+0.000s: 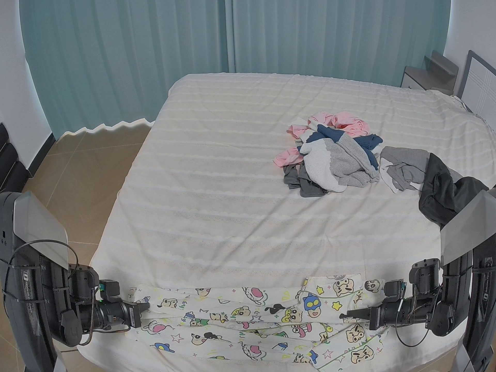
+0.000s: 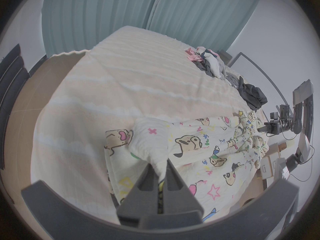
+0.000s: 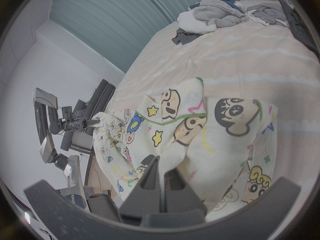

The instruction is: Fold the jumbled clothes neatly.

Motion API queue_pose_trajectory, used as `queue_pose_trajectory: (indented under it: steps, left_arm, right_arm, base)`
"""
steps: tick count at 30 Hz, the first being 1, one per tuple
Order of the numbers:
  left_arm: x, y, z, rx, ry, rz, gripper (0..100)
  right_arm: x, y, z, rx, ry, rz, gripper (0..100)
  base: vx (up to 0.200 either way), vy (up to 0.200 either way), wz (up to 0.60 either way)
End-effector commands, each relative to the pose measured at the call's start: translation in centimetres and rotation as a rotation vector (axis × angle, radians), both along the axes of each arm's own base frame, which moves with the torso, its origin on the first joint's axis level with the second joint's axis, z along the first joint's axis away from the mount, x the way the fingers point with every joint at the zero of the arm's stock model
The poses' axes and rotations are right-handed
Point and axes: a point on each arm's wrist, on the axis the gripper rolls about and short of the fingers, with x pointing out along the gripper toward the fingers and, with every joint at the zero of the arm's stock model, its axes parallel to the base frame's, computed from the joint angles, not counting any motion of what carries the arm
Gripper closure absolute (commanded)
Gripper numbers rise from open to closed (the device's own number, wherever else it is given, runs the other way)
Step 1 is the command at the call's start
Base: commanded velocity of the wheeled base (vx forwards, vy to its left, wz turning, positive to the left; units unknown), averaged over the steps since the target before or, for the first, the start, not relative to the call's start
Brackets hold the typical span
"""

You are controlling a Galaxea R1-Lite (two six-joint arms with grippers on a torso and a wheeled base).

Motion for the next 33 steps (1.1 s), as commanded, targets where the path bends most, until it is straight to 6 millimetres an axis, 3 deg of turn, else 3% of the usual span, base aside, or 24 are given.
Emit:
queue_pose_trajectory:
  steps: [1, 2, 3, 6, 7, 14, 20, 21, 22, 24, 33]
  left_arm:
    - [-0.5, 0.0, -0.4, -0.005, 0.029, -0.001, 100]
    - [-0.5, 0.0, -0.4, -0.005, 0.03, -0.001, 100]
    - [-0.5, 0.0, -0.5, -0.006, 0.032, 0.0, 0]
    - [-0.5, 0.0, -0.6, -0.01, 0.04, 0.002, 0]
    - [-0.5, 0.1, -0.6, -0.012, 0.042, 0.005, 0]
    - [-0.4, 0.8, -0.2, -0.051, 0.043, 0.075, 0]
    - [0.1, 1.7, 2.2, -0.223, 0.008, 0.252, 0]
    - [0.3, 2.1, 2.8, -0.263, -0.011, 0.298, 0]
    - [0.3, 2.2, 3.0, -0.27, -0.014, 0.308, 0]
    - [0.5, 3.1, 3.8, -0.3, -0.054, 0.358, 0]
    - [0.9, 4.1, 5.3, -0.312, -0.139, 0.401, 0]
  right_arm:
    - [-0.3, -0.1, -0.8, -0.014, 0.037, -0.002, 100]
    - [-0.3, -0.2, -0.9, -0.018, 0.04, -0.002, 100]
    - [-0.3, -0.1, -1.0, -0.019, 0.042, 0.0, 100]
    - [-0.3, -0.2, -1.2, -0.033, 0.045, -0.013, 100]
    - [-0.3, -0.2, -1.1, -0.038, 0.044, -0.018, 0]
    - [-1.0, -0.6, 0.4, -0.063, 0.009, -0.065, 0]
    - [-0.5, -1.7, 4.6, -0.06, -0.148, -0.279, 0]
    - [-0.6, -2.1, 6.4, -0.019, -0.205, -0.351, 0]
    - [-0.6, -2.1, 6.8, -0.009, -0.219, -0.37, 0]
    - [-1.1, -2.5, 9.4, 0.047, -0.306, -0.485, 0]
    - [-3.7, -3.6, 15.3, 0.05, -0.619, -0.877, 0]
  base:
    - [0.0, 0.0, 0.0]
    - [0.0, 0.0, 0.0]
    - [0.0, 0.0, 0.0]
    - [0.0, 0.0, 0.0]
    - [0.0, 0.0, 0.0]
    - [0.0, 0.0, 0.0]
    - [0.0, 0.0, 0.0]
    - [0.0, 0.0, 0.0]
    - [0.0, 0.0, 0.0]
    - [0.0, 0.0, 0.0]
    - [0.0, 0.0, 0.0]
